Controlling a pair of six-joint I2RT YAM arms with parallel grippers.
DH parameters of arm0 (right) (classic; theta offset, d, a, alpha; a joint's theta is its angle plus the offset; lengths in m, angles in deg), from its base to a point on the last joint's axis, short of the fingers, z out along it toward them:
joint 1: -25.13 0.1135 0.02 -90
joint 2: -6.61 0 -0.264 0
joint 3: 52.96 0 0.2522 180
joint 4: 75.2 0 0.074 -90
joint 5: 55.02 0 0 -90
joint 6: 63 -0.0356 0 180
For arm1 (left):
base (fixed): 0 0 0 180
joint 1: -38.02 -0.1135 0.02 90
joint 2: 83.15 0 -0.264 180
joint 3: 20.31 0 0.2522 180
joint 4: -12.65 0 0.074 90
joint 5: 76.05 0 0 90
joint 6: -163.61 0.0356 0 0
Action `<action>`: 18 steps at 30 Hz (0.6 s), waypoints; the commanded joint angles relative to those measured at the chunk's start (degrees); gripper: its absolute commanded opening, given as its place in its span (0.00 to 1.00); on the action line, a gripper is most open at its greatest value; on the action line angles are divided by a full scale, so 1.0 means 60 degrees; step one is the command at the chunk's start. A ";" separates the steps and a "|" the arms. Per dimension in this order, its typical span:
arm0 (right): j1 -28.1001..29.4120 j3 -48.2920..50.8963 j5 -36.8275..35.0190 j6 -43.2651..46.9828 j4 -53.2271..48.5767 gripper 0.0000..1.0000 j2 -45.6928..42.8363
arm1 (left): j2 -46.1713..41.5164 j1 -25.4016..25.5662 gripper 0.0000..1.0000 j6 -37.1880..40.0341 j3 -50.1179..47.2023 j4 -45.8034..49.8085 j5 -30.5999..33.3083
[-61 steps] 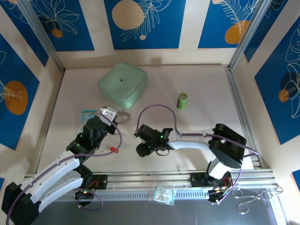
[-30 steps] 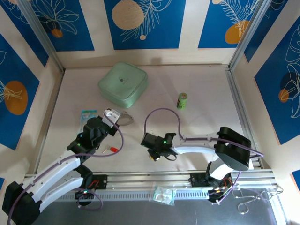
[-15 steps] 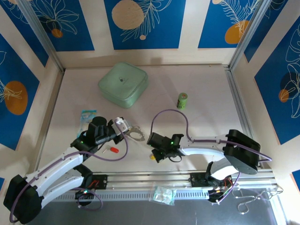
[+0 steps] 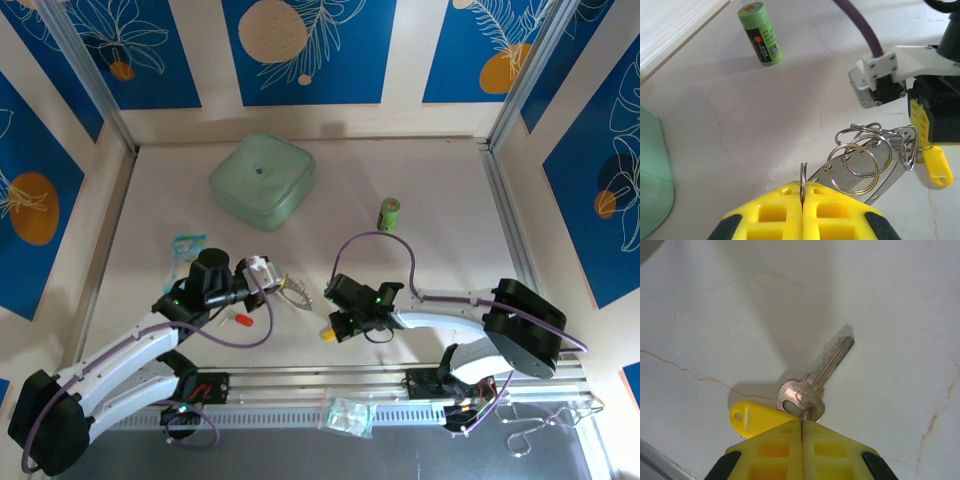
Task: Put the keys on the keyring
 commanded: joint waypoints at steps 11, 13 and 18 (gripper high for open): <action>-0.0119 -0.0195 0.0189 -0.0183 -0.0152 0.16 0.0329 | -0.0063 -0.0059 0.00 -0.0001 0.0192 -0.0227 -0.0696; -0.0126 -0.0193 0.0161 -0.0188 -0.0178 0.16 0.0300 | -0.0074 -0.0059 0.00 -0.0023 0.0192 -0.0242 -0.0716; -0.0120 -0.0196 0.0162 -0.0177 -0.0210 0.16 0.0154 | -0.0072 -0.0060 0.00 -0.0018 0.0203 -0.0242 -0.0750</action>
